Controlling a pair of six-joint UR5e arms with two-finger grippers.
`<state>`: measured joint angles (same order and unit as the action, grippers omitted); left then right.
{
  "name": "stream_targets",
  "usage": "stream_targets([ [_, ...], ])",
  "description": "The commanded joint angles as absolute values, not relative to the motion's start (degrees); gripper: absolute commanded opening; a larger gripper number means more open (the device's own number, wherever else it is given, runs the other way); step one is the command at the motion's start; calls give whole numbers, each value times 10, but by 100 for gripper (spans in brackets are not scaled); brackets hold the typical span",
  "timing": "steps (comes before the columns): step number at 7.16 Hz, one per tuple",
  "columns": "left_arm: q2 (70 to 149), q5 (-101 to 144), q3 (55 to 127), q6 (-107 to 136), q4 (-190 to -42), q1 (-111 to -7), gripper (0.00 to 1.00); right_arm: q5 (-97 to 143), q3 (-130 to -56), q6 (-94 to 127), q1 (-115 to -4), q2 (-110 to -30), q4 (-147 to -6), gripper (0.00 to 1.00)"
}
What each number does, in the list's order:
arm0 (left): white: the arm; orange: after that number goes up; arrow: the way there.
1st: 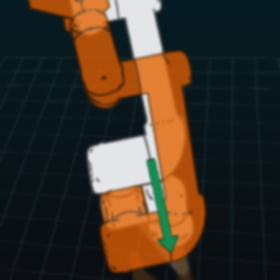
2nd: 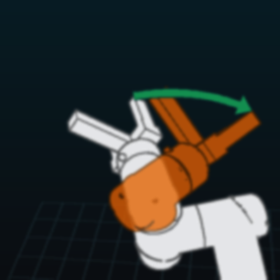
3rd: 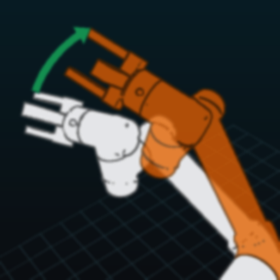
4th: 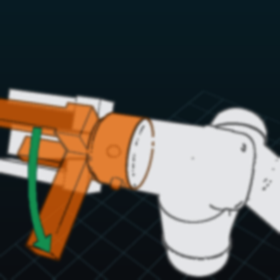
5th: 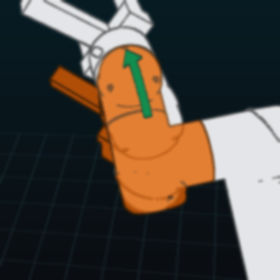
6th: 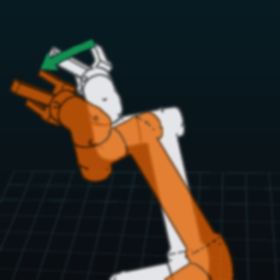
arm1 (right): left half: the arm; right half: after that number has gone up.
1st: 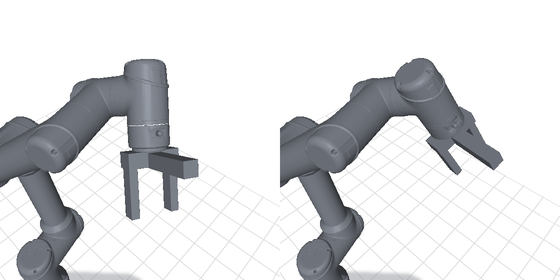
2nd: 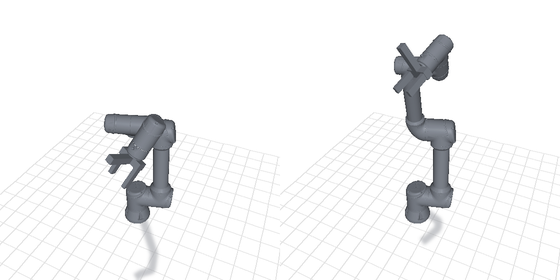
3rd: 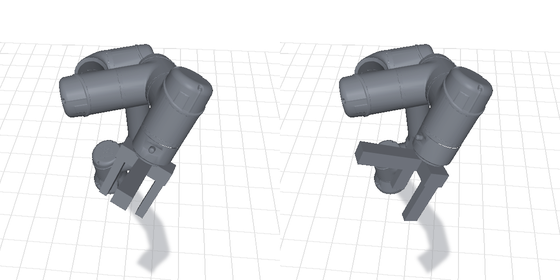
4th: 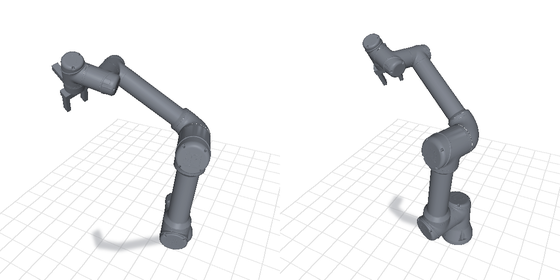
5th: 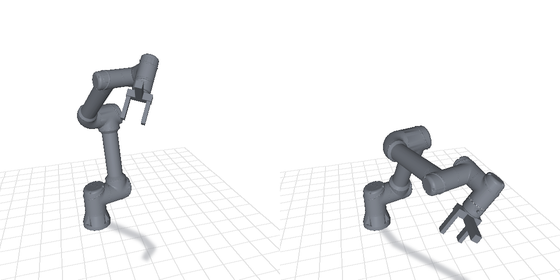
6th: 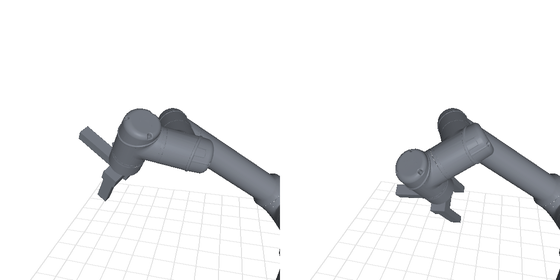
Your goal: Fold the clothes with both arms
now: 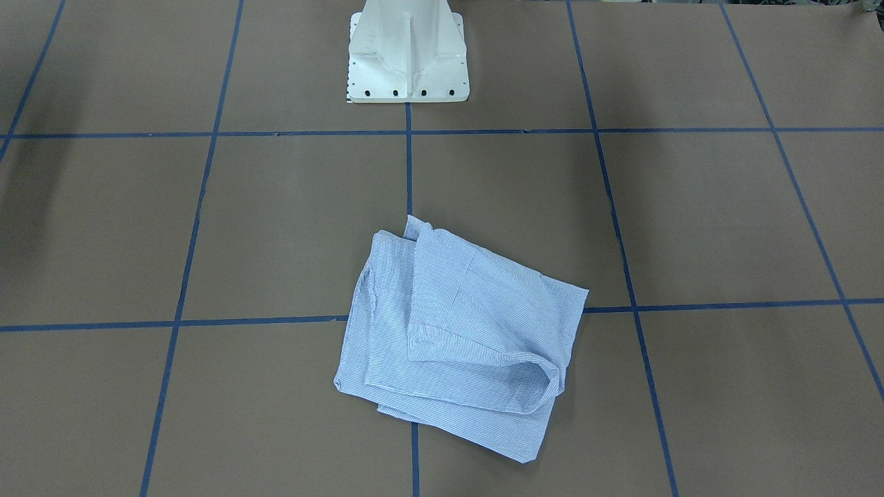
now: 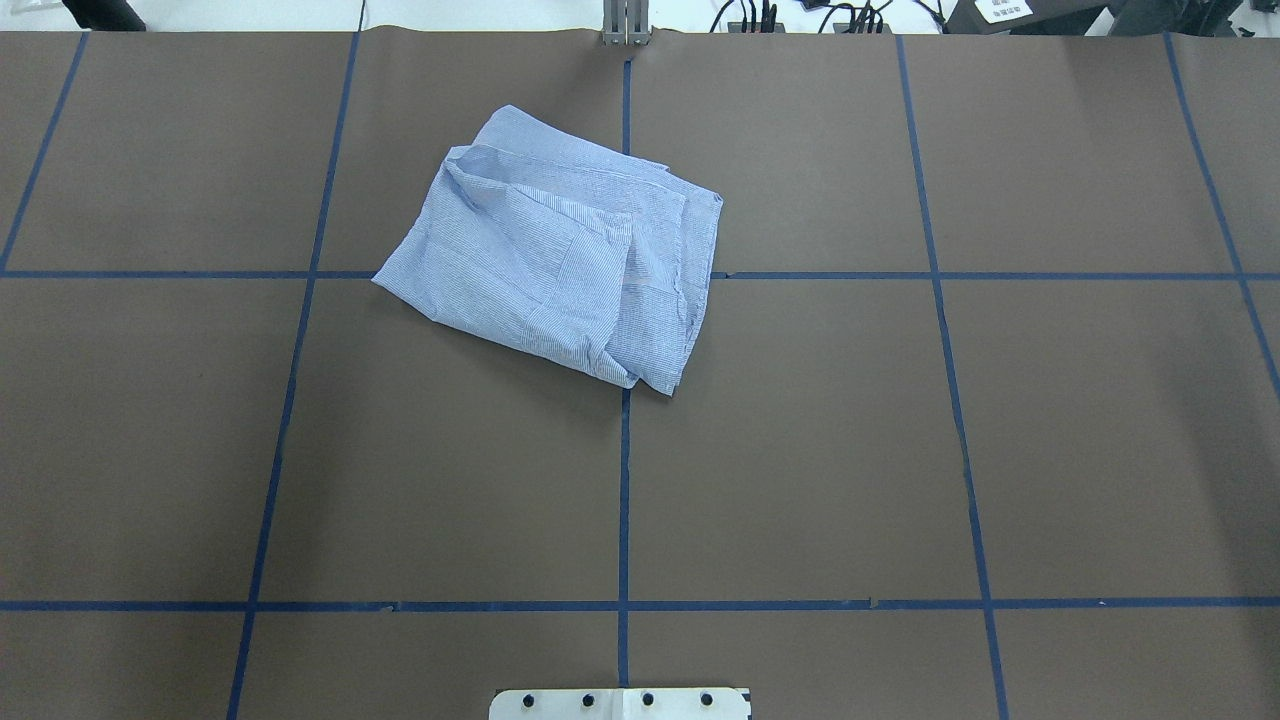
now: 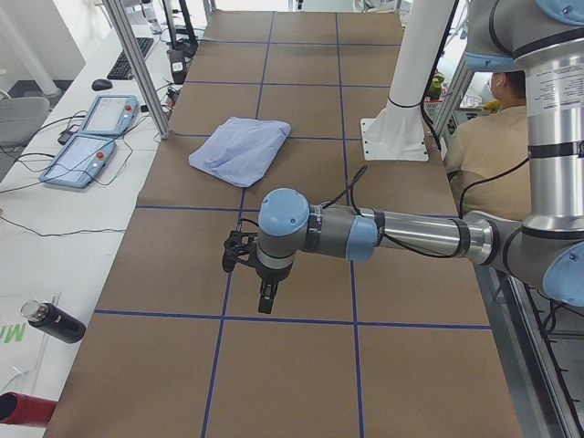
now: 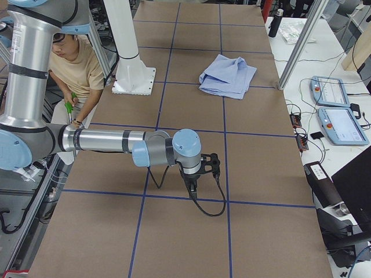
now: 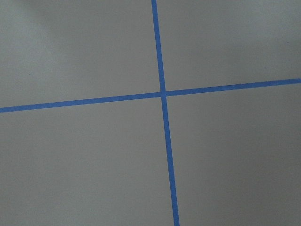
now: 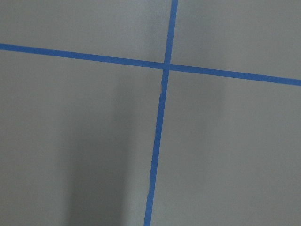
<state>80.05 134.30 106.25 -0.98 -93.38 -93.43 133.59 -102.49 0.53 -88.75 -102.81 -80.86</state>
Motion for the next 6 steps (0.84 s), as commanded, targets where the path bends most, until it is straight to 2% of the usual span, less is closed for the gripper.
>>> stream_targets([
  [1, 797, 1343, 1061, -11, -933, -934, 100, 1335, -1028, 5, -888, -1027, -809, 100],
  [6, 796, 1343, 1036, -13, -933, -933, 100, 1319, -1025, 10, -888, -1028, -784, 100],
])
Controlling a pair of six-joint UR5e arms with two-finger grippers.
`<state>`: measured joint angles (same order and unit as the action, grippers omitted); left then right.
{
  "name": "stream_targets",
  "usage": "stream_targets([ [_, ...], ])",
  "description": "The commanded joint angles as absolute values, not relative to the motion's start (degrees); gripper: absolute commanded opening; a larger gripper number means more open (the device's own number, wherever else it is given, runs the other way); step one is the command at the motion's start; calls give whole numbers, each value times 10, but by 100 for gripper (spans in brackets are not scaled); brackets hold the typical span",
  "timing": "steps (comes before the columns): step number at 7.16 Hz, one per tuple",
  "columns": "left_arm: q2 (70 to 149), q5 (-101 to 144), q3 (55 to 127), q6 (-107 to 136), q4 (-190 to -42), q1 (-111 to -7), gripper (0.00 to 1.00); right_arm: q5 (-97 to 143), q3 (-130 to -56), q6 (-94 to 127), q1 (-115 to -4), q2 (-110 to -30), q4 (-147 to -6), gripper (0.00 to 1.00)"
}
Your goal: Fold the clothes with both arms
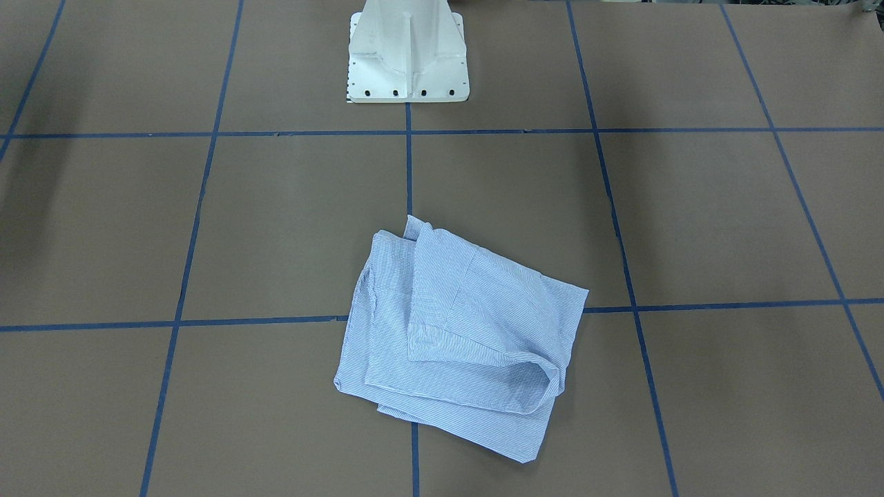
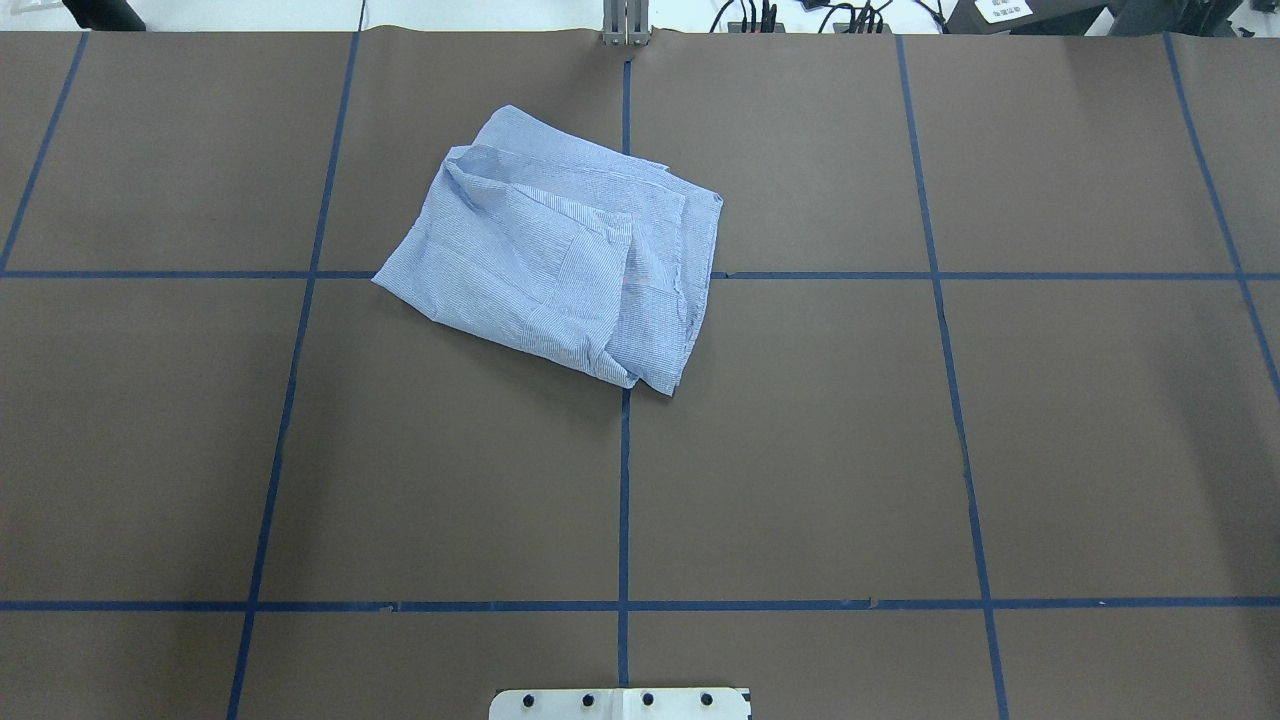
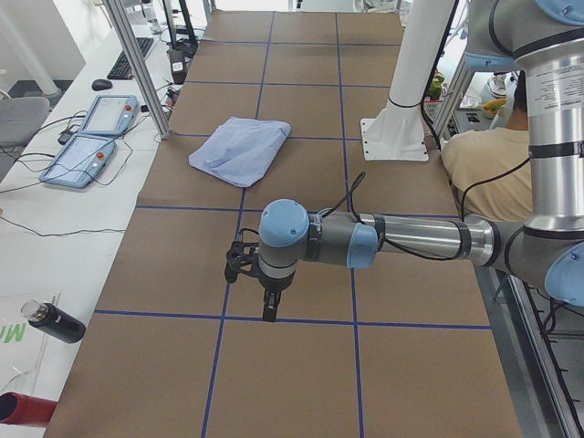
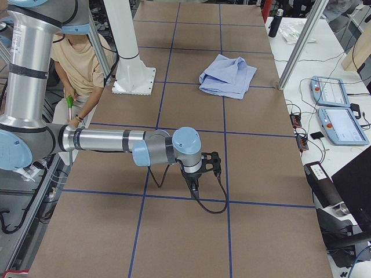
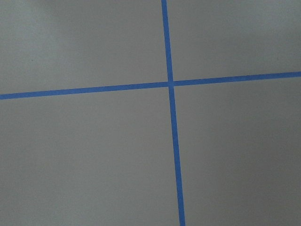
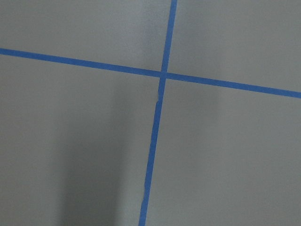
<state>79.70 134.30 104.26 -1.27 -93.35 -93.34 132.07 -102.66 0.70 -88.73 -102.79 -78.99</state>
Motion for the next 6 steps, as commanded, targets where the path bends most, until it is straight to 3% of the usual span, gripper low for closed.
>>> stream_targets([
  [1, 797, 1343, 1035, -13, -933, -934, 100, 1319, -1025, 11, -887, -1027, -784, 100],
  [6, 797, 1343, 1041, -13, -936, -933, 100, 1320, -1024, 8, -888, -1028, -783, 100],
])
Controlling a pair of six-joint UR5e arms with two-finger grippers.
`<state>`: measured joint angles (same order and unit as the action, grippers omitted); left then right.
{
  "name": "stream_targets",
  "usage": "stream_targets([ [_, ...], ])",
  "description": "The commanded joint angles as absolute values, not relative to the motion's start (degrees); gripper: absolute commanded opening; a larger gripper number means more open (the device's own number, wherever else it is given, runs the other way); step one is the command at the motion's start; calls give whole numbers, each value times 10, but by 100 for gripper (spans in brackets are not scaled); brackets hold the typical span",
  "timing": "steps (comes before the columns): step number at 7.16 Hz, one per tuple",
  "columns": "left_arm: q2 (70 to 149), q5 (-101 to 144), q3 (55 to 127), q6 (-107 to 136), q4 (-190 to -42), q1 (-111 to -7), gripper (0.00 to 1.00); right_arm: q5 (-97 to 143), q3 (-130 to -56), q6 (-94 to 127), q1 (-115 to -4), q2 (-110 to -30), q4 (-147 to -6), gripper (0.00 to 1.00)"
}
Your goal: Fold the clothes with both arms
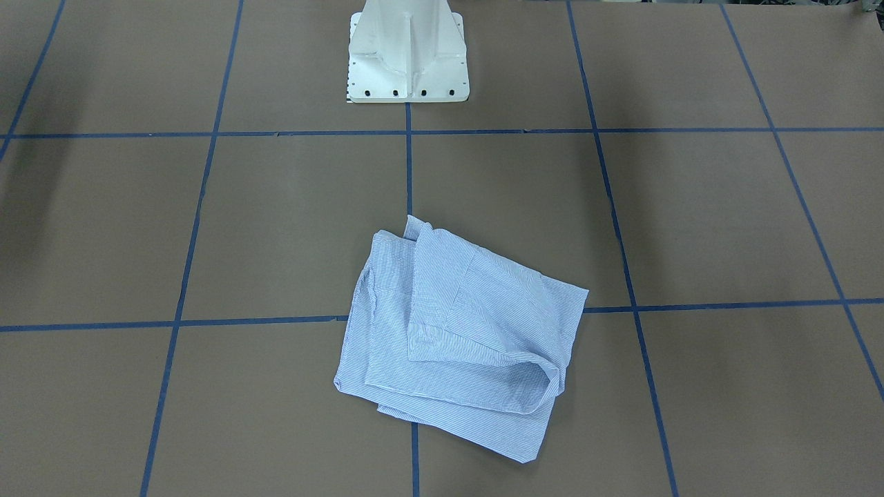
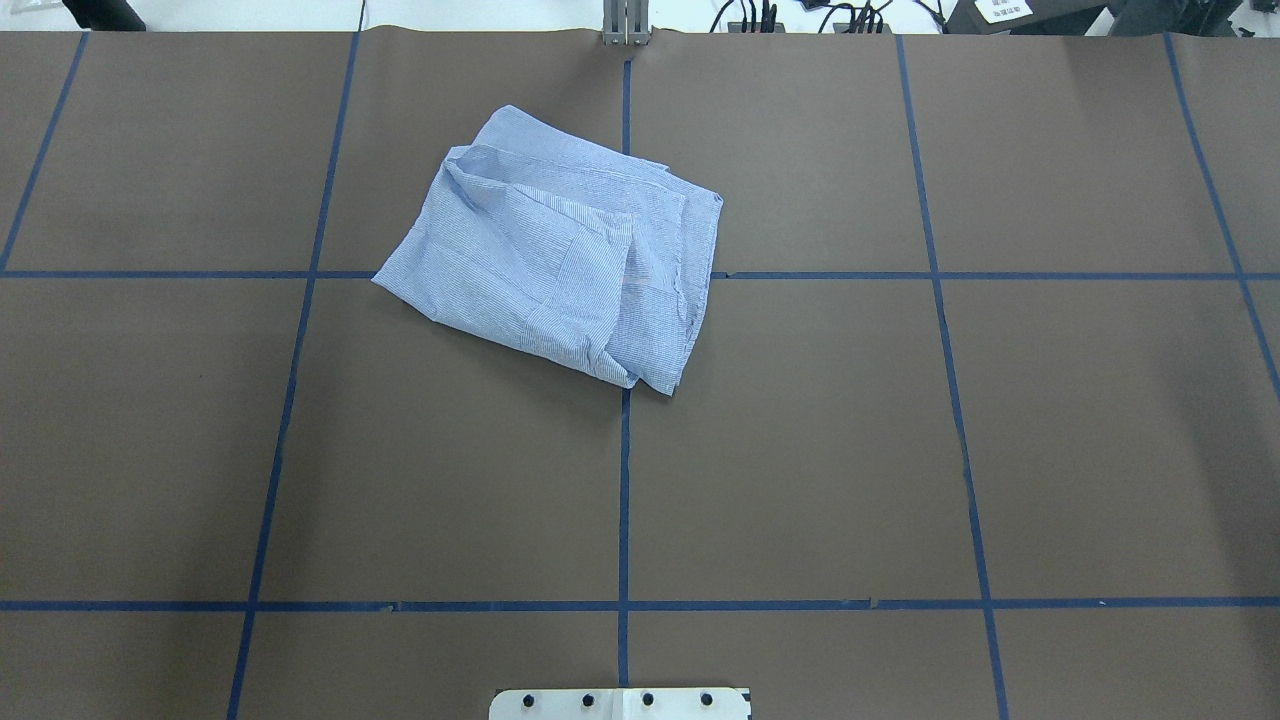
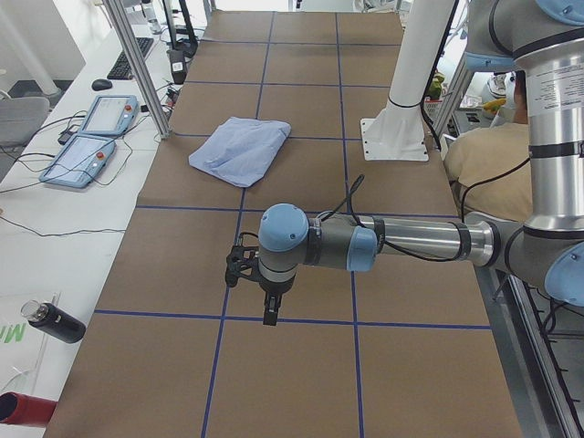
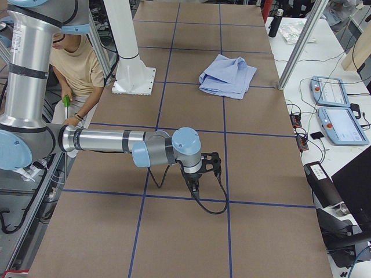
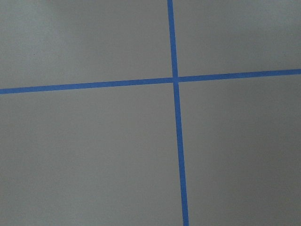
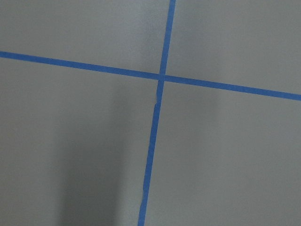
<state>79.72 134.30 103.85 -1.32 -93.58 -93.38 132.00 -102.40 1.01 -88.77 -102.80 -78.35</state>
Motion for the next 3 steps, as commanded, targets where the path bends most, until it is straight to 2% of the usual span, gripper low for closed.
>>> stream_targets([
  [1, 797, 1343, 1041, -13, -936, -933, 100, 1320, -1024, 6, -888, -1028, -783, 100],
  [3, 798, 1343, 1043, -13, -937, -933, 100, 1321, -1024, 5, -888, -1029, -783, 100],
])
